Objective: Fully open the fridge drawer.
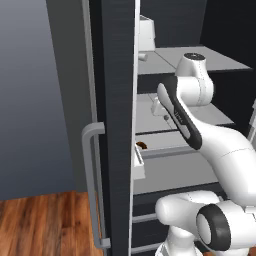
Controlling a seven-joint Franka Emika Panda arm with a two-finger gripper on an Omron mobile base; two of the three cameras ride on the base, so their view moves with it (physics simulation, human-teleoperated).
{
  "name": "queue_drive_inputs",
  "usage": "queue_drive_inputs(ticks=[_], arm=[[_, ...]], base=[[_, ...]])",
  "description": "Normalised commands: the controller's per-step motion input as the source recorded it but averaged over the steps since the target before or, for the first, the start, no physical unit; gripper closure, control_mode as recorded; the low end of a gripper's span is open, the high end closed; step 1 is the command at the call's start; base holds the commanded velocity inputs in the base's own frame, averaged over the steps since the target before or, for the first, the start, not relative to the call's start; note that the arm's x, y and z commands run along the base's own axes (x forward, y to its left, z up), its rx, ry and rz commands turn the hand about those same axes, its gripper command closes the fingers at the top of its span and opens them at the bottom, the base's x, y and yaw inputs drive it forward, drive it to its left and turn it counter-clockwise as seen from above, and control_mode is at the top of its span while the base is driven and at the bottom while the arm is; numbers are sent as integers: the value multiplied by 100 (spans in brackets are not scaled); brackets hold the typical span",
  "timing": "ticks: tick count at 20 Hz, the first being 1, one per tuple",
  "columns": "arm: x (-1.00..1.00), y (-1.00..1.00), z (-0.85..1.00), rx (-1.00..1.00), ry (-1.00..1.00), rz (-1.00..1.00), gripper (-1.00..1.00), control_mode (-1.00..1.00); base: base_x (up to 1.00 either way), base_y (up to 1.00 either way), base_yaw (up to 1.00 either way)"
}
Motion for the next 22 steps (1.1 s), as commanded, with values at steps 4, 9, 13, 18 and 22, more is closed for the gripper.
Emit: queue_drive_inputs(ticks=[4,9,13,18,22], arm=[[-18,-8,-4,0,0,0,-100,-100],[-29,-12,-7,0,0,-1,-100,-100],[-56,-27,-9,0,0,-3,-100,-100],[-60,-15,-9,0,0,-1,-100,-100],[-31,-30,-4,0,0,0,-100,-100]], base=[[0,0,0],[0,0,0],[0,0,0],[0,0,0],[0,0,0]])
